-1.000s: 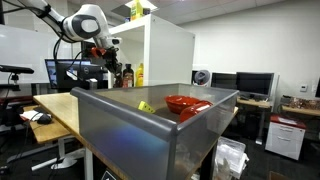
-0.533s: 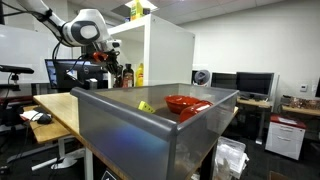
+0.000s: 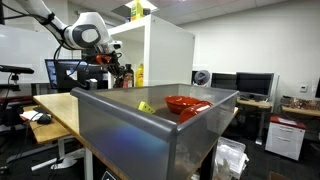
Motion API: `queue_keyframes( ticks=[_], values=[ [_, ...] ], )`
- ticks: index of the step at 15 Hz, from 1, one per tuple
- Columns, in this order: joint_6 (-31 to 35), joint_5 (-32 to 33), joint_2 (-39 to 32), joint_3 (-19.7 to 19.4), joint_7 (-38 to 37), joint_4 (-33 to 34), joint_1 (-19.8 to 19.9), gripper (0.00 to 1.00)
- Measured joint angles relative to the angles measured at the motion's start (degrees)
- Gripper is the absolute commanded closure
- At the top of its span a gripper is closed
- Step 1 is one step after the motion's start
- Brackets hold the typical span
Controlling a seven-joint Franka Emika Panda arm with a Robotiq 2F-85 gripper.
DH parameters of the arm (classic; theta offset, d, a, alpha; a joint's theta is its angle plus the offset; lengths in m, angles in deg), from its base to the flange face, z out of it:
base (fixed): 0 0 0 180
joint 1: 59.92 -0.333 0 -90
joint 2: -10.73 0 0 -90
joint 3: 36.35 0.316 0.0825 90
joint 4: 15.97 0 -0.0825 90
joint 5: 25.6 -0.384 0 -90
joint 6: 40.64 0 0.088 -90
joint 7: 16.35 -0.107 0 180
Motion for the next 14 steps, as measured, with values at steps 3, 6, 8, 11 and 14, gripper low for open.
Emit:
queue_keyframes(
  ticks=[3,6,8,11,14],
  values=[
    [-0.02,-0.01,0.00,-0.06,0.70,0.00,0.01,1.00],
    [-0.10,-0.01,0.00,-0.10,0.71,0.00,0.16,1.00],
    [-0.11,-0.01,0.00,-0.24,0.71,0.00,0.21,1.00],
    [-0.11,0.00,0.00,-0.54,0.71,0.00,0.32,1.00],
    [-0.11,0.00,0.00,-0.83,0.71,0.00,0.49,1.00]
  ],
)
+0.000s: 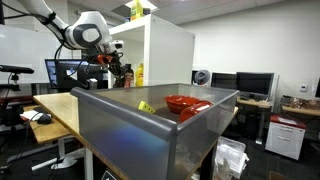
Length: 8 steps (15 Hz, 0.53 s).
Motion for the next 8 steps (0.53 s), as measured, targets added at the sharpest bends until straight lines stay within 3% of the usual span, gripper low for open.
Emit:
queue_keyframes(
  ticks=[8],
  values=[
    [0.00,0.36,0.00,-0.25,0.00,0.01,1.38,1.00]
  ],
)
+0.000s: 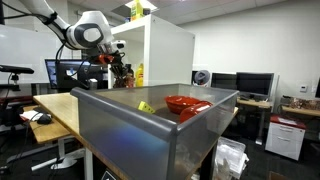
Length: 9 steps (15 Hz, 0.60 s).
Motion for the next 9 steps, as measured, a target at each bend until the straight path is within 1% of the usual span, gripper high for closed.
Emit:
queue_keyframes(
  ticks=[9],
  values=[
    [0.09,0.44,0.00,-0.37,0.00,0.63,2.21,1.00]
  ],
)
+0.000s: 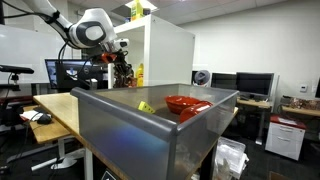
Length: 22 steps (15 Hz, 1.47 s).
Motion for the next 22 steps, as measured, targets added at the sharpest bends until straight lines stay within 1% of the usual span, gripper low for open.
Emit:
queue_keyframes(
  ticks=[9,15,16,17,18,22],
  values=[
    [0.12,2.43,-0.35,-0.82,-0.66,1.51,2.51,1.00],
    [0.25,5.74,-3.21,-1.10,-3.77,4.33,4.30,1.00],
    [-1.44,6.45,-3.35,-1.10,-4.58,4.86,4.38,1.00],
    [-6.30,6.82,-2.96,-0.85,-5.15,5.98,4.32,1.00],
    [-7.54,6.82,-2.78,-0.75,-5.15,6.33,4.30,1.00],
    [-17.23,6.33,-0.92,-0.36,-5.12,8.22,3.51,1.00]
  ],
)
